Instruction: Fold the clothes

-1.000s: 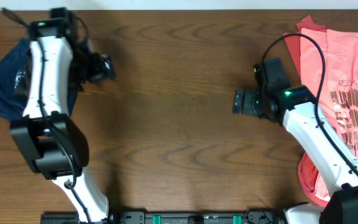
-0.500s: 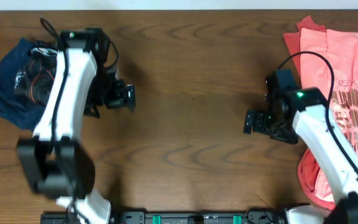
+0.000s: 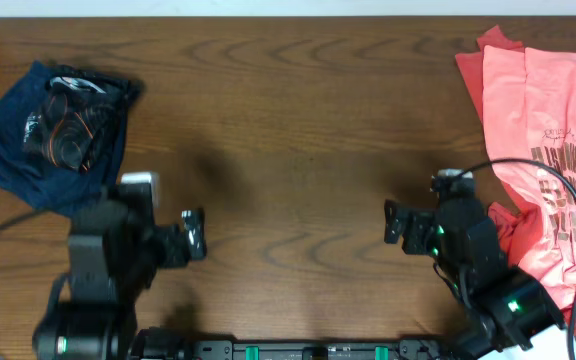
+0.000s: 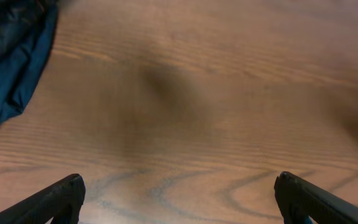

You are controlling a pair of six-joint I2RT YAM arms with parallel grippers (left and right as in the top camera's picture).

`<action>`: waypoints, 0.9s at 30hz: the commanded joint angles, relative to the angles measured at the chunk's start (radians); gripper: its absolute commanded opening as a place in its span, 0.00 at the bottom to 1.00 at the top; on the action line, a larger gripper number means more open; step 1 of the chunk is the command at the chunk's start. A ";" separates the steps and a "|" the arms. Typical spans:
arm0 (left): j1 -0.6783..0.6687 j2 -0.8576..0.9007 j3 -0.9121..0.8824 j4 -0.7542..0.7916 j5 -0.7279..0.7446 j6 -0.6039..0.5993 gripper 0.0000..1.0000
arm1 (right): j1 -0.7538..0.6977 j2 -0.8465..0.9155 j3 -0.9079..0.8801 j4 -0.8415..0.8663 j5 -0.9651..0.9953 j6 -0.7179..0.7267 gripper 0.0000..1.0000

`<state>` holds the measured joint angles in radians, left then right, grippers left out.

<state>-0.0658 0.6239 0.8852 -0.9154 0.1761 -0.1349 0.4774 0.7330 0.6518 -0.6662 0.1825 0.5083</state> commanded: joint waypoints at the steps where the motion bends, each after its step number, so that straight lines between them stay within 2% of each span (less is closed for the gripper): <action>1: 0.001 -0.124 -0.017 -0.026 -0.011 -0.013 0.98 | 0.012 -0.045 -0.018 -0.029 0.049 0.018 0.99; 7: 0.001 -0.256 -0.017 -0.056 -0.011 -0.013 0.98 | 0.012 -0.043 -0.019 -0.076 0.049 0.018 0.99; 16: 0.001 -0.265 -0.017 -0.076 -0.011 -0.013 0.98 | 0.012 -0.039 -0.019 -0.087 0.049 0.018 0.99; 21: 0.001 -0.265 -0.017 -0.076 -0.011 -0.013 0.98 | 0.006 -0.052 -0.022 -0.161 0.048 0.010 0.99; 24: 0.001 -0.265 -0.017 -0.076 -0.011 -0.013 0.98 | -0.041 -0.098 -0.041 -0.104 0.049 -0.040 0.99; 27: 0.001 -0.265 -0.017 -0.076 -0.011 -0.013 0.98 | -0.112 -0.177 -0.106 0.041 -0.033 -0.183 0.99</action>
<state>-0.0658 0.3618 0.8726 -0.9897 0.1753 -0.1383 0.4164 0.6170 0.5900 -0.6857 0.2016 0.4553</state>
